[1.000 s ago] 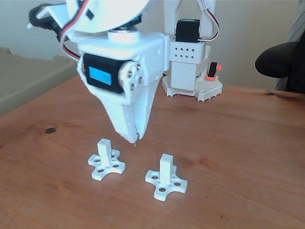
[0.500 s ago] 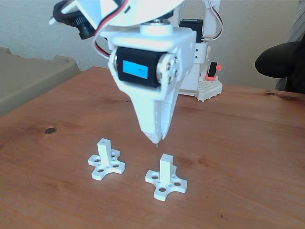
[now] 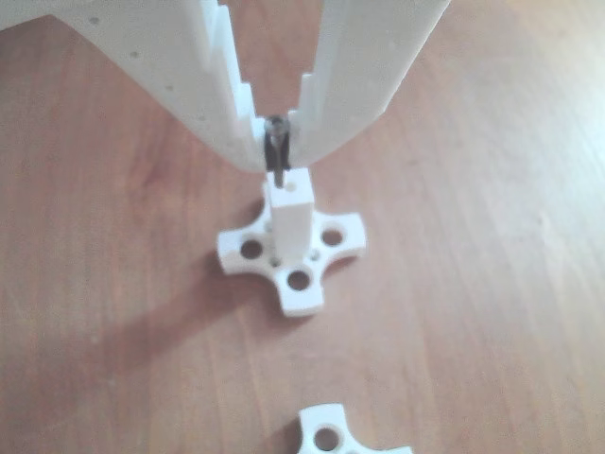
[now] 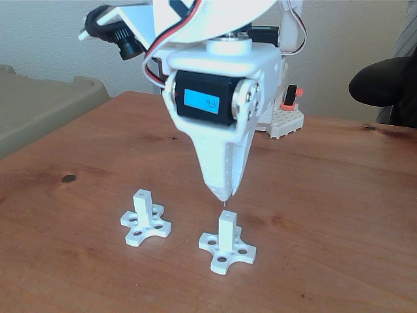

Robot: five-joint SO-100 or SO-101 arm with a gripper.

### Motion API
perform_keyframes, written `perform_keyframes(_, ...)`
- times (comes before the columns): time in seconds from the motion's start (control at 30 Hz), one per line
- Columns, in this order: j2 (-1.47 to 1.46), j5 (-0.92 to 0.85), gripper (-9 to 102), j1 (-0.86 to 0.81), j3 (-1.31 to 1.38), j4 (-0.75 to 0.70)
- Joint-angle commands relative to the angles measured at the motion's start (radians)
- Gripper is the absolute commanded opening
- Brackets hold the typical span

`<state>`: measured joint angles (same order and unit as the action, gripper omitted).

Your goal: Grab the screw and set it in the hole.

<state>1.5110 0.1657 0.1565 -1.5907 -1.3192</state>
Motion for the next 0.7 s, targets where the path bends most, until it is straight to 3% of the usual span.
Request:
perform_keyframes(0.0, 0.075, 0.015, -4, 0.008, 0.029, 0.006)
perform_keyframes(0.67, 0.017, 0.029, -4, 0.008, 0.069, 0.009)
